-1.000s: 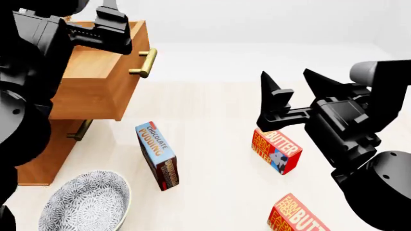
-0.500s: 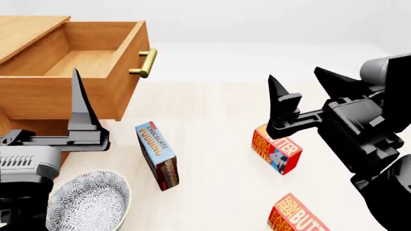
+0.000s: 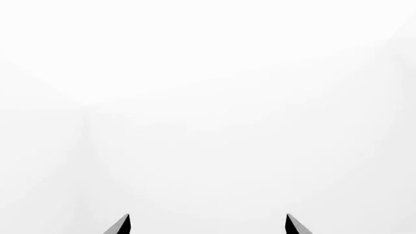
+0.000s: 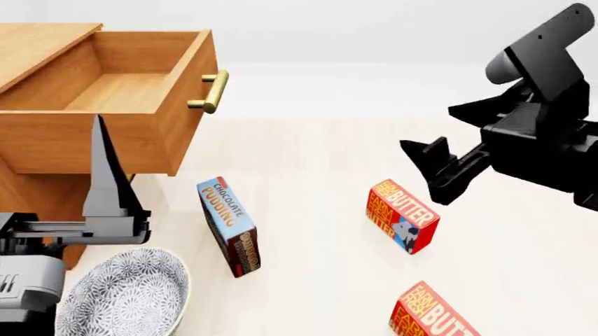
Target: Put the butter at the front in the top drawer of the cabinet and close it.
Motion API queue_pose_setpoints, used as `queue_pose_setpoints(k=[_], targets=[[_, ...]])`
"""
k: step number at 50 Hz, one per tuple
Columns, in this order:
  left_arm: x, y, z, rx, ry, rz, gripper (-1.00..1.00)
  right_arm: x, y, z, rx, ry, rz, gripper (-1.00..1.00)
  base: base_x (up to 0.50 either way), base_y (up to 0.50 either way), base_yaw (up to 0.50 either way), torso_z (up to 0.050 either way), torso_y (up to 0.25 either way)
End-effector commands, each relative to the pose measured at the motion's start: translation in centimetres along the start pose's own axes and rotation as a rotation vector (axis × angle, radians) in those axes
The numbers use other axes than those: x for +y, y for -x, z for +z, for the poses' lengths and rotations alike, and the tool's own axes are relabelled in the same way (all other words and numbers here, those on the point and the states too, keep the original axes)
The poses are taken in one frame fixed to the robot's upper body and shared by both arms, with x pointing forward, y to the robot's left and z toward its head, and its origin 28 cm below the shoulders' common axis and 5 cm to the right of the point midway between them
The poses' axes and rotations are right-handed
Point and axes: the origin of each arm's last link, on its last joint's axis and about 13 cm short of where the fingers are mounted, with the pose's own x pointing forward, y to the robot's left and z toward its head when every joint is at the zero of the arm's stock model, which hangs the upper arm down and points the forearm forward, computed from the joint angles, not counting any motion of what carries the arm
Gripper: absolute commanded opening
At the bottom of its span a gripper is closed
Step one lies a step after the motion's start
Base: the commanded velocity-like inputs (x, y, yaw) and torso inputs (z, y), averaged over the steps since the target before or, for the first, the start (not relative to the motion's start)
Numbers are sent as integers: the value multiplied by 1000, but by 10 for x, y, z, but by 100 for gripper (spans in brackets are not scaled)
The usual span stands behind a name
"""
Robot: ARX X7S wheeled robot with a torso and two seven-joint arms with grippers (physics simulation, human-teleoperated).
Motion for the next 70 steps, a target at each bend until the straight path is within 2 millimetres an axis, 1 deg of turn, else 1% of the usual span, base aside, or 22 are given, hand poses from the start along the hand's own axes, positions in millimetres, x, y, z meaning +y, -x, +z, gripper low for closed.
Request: queue_pose_setpoints(k=[1,15,22,34,43,50,56,64,70], targets=[[-2,-2,0,-23,38,-13,100,-37,-19,-10,202,-26,50,100,0,0,0,0,0],[-5,0,3,-26,68,-24,100,-55,-57,-31,349,-50,37,100,0,0,0,0,0],[-6,1,3,-22,80,-26,100,-61,-75,-41,364,-68,21,100,0,0,0,0,0],[-7,2,2,-14,95,-38,100,-71,-113,-64,364,-115,10,100,0,0,0,0,0],[-7,2,3,-9,95,-39,100,-71,-133,-84,400,-158,32,100,0,0,0,0,0],[-10,1,1,-9,96,-42,100,-66,-145,-99,423,-189,56,100,0,0,0,0,0],[-11,2,1,-11,101,-43,100,-62,-150,-109,447,-200,77,100,0,0,0,0,0],[-12,4,1,-8,106,-45,100,-56,-151,-124,483,-218,91,100,0,0,0,0,0],[-12,4,1,-6,110,-43,100,-54,-144,-130,508,-229,85,100,0,0,0,0,0]])
